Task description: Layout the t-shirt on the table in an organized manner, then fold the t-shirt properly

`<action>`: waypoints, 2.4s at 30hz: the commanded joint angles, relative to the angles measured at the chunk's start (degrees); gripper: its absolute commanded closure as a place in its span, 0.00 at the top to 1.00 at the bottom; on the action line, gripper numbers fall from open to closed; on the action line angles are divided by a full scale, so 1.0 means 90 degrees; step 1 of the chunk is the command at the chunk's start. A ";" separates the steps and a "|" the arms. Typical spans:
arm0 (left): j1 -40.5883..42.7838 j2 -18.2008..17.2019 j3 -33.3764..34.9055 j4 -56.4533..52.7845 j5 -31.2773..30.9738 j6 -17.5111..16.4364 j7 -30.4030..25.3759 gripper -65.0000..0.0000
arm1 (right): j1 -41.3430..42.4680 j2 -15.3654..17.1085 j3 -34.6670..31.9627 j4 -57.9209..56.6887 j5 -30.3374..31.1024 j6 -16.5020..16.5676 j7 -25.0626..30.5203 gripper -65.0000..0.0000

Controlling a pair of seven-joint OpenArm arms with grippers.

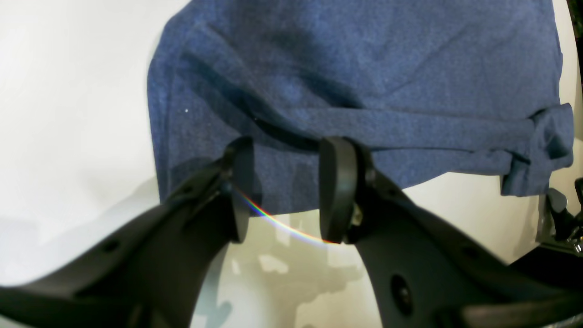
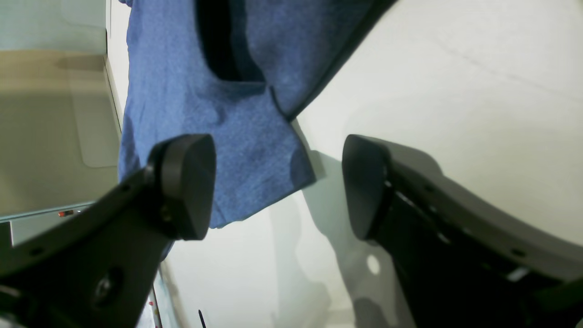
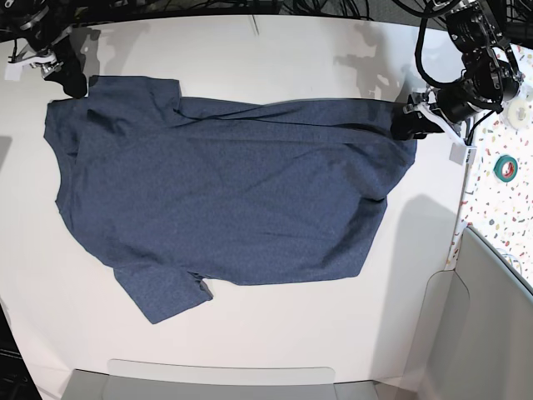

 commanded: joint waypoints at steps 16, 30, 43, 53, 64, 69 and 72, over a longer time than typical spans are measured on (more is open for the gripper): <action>-0.0030 -0.0081 -0.0013 0.0096 -0.0151 -0.0012 -0.0076 0.33 | 0.0103 -0.0256 -0.0628 0.0127 -0.0593 0.0015 0.0035 0.26; -0.0030 -0.0081 -0.0013 0.0096 -0.0160 -0.0012 -0.0076 0.31 | 0.1148 -0.0276 -0.1292 0.0801 -0.0271 0.0005 -0.0639 0.00; 0.0048 -0.0081 -0.0013 0.0096 -0.0151 -0.0012 -0.0076 0.31 | 0.2995 -0.1018 -0.2259 0.0273 -0.1785 0.0005 -0.0121 0.00; 0.0058 -0.0081 -0.0013 0.0096 -0.0151 -0.0012 -0.0076 0.31 | 0.3288 -0.0989 -0.2259 -0.0547 -0.2049 0.0005 -0.0112 0.12; 0.0156 -0.0081 -0.0013 0.0096 -0.0151 -0.0012 -0.0076 0.31 | 0.3229 -0.0276 -0.2220 -0.0518 -0.1180 0.0015 -0.0121 0.81; 0.0146 -0.0081 -0.0013 0.0096 -0.0151 -0.0012 -0.0076 0.31 | 0.2780 0.0164 -0.2074 -0.0371 0.0041 0.0015 -0.0112 0.81; 0.0146 -0.0071 -0.0013 0.0096 -0.0151 -0.0012 -0.0076 0.31 | 0.2311 0.0203 -0.1595 0.0010 0.0139 0.0015 -0.0121 0.81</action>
